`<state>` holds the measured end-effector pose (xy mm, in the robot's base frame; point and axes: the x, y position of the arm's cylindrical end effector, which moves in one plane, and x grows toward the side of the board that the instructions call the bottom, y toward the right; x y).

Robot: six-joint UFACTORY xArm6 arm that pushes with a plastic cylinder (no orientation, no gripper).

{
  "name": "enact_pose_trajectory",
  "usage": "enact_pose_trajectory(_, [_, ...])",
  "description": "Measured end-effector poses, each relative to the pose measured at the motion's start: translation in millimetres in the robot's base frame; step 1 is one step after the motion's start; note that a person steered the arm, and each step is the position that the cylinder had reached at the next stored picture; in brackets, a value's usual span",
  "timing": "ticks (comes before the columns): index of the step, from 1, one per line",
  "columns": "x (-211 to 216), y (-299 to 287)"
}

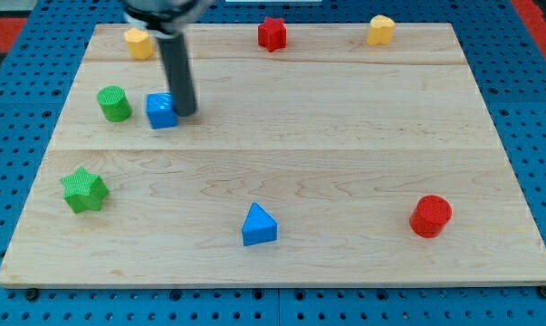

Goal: Push yellow hexagon closer to the green circle and blue cube

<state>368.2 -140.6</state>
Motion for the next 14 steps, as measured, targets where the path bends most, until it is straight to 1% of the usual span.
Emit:
enact_pose_trajectory(1, [-10, 20])
enact_pose_trajectory(2, [-71, 42])
enact_pose_trajectory(3, [-155, 3])
enact_pose_trajectory(4, [-177, -16])
enact_pose_trajectory(5, [-153, -49])
enact_pose_trajectory(6, [-176, -115])
enact_pose_trajectory(7, [-160, -111])
enact_pose_trajectory(8, [-134, -81])
enact_pose_trajectory(9, [-123, -62])
enact_pose_trajectory(10, [-124, -25])
enact_pose_trajectory(11, [-113, -34])
enact_pose_trajectory(12, [-99, -56])
enact_pose_trajectory(14, [-36, -60])
